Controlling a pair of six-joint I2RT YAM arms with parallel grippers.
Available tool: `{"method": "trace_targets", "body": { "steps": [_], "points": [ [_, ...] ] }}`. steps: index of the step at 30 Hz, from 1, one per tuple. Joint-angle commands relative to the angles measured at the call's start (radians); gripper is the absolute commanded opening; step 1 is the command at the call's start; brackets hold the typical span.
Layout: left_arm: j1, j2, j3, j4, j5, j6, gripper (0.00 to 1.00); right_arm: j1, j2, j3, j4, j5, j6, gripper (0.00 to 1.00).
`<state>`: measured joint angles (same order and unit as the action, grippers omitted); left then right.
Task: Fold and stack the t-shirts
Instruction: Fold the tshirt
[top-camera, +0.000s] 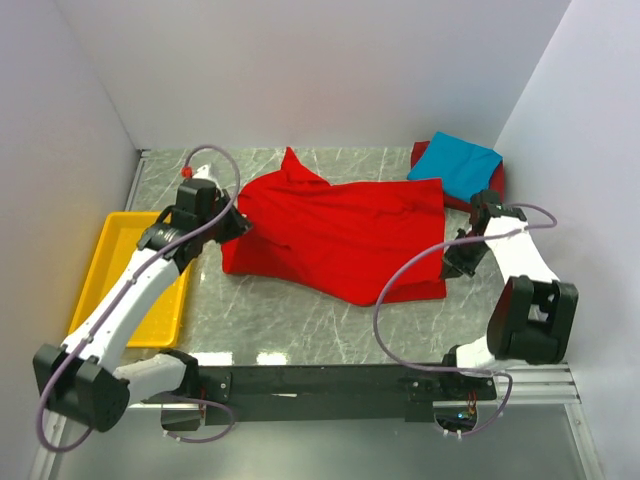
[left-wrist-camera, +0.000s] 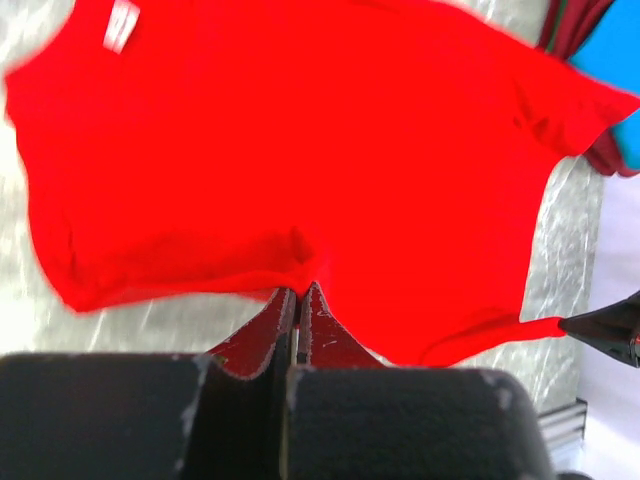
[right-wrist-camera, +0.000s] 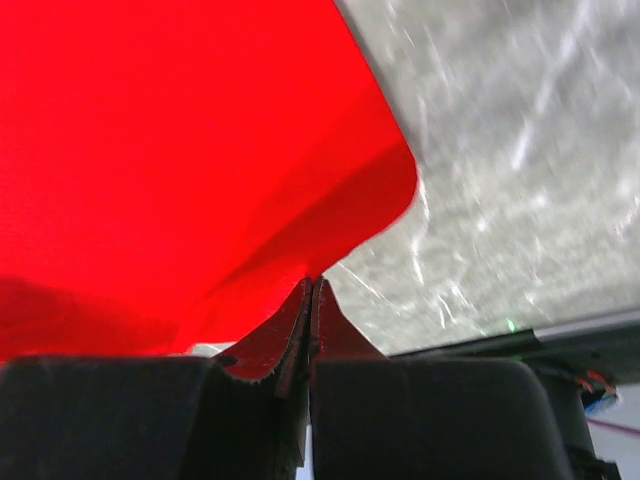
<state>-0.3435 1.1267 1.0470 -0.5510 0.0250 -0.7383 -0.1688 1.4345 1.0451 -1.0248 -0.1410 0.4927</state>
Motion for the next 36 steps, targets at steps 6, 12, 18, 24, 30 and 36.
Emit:
{"method": "trace_targets", "body": {
  "steps": [6, 12, 18, 24, 30, 36],
  "points": [
    [0.047, 0.111, 0.074, 0.216, 0.001, 0.099, 0.00, -0.035, 0.141, 0.180, 0.065, -0.026, -0.014, 0.00],
    [0.072, 0.209, 0.117, 0.304, 0.026, 0.131, 0.00, -0.046, 0.237, 0.262, 0.071, -0.012, -0.019, 0.00],
    [0.097, 0.312, 0.177, 0.382, 0.085, 0.155, 0.00, -0.051, 0.299, 0.294, 0.083, 0.003, -0.019, 0.00],
    [0.107, 0.396, 0.235, 0.382, 0.111, 0.181, 0.00, -0.054, 0.337, 0.305, 0.101, 0.003, -0.017, 0.00],
    [0.116, 0.464, 0.277, 0.361, 0.119, 0.195, 0.00, -0.055, 0.377, 0.332, 0.112, 0.014, -0.014, 0.00],
    [0.123, 0.522, 0.314, 0.359, 0.124, 0.214, 0.00, -0.057, 0.414, 0.348, 0.127, 0.015, -0.013, 0.00]
  ]
}}
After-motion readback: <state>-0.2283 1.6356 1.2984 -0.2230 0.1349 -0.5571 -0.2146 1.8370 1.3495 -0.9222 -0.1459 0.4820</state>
